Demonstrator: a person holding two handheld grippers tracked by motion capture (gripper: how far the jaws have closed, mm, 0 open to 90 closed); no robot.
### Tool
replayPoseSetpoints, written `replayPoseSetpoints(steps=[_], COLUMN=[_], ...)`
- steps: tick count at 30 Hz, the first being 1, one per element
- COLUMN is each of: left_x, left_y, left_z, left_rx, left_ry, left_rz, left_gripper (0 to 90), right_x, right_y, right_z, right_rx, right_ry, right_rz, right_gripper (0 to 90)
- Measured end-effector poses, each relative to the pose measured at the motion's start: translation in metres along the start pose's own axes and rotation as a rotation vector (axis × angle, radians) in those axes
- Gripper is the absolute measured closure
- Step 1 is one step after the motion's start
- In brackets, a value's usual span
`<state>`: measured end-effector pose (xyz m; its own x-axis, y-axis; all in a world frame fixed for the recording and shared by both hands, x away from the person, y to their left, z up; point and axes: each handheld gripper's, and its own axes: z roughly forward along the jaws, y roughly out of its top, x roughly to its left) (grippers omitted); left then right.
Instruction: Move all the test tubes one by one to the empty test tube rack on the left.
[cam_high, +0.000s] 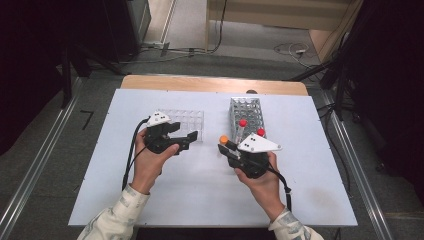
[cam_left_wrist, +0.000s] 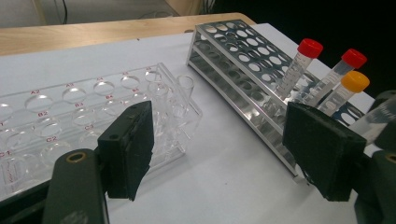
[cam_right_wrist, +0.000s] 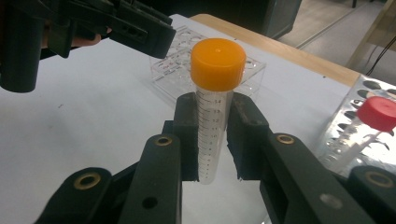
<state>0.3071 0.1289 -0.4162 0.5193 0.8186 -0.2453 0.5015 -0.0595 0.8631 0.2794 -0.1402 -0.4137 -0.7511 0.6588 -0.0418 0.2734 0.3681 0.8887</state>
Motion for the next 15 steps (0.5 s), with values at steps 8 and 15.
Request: replayPoseSetpoints(steps=[8,15], left_x=[0.000,-0.010], left_y=[0.001,0.004], left_z=[-0.004,-0.008], left_rx=[-0.014,-0.020], left_ry=[-0.005,-0.038], left_rz=[0.001,0.029], left_gripper=[25.8,25.8], right_x=[0.006,0.008], right_y=[0.002,0.004], right_z=[0.025,0.045], right_rx=[0.037,0.057], right_ry=[0.015,0.017], right_rz=[-0.008,0.005], right_gripper=[71.9,71.9])
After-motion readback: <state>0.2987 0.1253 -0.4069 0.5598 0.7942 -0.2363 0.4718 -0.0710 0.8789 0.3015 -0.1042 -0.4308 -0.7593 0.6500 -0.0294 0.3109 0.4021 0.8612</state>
